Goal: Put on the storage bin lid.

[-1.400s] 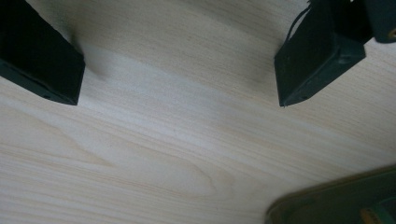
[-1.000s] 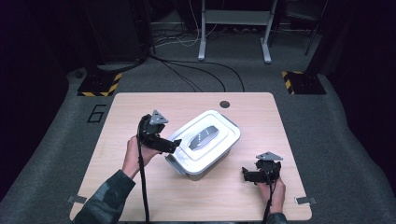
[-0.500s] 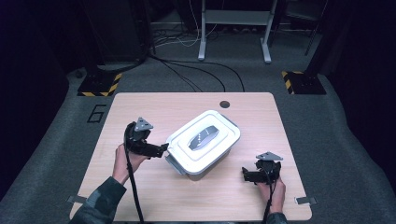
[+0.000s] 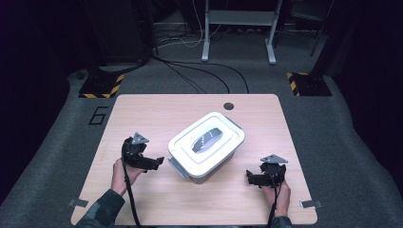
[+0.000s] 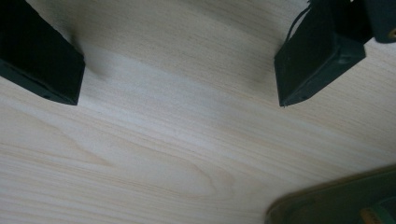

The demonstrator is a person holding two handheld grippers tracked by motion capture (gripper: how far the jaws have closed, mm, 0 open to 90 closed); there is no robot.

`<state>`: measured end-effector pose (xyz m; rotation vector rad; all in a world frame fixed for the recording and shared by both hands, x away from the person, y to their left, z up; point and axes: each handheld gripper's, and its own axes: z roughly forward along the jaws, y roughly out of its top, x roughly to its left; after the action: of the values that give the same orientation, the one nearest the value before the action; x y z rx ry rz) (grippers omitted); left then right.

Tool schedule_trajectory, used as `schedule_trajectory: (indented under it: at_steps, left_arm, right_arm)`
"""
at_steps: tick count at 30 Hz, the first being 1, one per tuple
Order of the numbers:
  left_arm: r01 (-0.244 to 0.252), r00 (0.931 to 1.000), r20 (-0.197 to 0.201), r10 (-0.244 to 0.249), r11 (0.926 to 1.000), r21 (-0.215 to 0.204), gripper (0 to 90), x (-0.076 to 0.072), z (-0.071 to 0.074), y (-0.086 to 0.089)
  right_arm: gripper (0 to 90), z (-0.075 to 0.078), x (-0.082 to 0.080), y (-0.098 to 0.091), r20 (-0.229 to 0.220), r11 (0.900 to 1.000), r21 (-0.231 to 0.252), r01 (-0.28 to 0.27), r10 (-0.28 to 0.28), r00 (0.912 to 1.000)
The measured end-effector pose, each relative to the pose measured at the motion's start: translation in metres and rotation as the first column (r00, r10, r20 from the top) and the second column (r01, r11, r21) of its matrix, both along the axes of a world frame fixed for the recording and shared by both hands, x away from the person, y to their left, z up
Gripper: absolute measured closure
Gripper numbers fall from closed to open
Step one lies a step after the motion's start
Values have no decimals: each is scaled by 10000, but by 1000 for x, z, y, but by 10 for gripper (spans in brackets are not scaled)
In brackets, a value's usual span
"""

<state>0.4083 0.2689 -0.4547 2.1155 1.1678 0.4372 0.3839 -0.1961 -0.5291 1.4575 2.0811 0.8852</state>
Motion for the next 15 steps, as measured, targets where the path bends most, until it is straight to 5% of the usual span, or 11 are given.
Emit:
schedule_trajectory:
  at_steps: [10, 15]
  left_arm:
    - [-245, 9987, -445, 257, 9994, 264, 0, -4, -42, 6]
    - [-376, 9991, -200, 382, 9989, 280, 0, -8, -57, 5]
  right_arm:
    - [11, 0, 0, 0, -8, 10000, 2, 2, -2, 10000]
    - [11, 0, 0, 0, -4, 10000, 10, 9, -9, 10000]
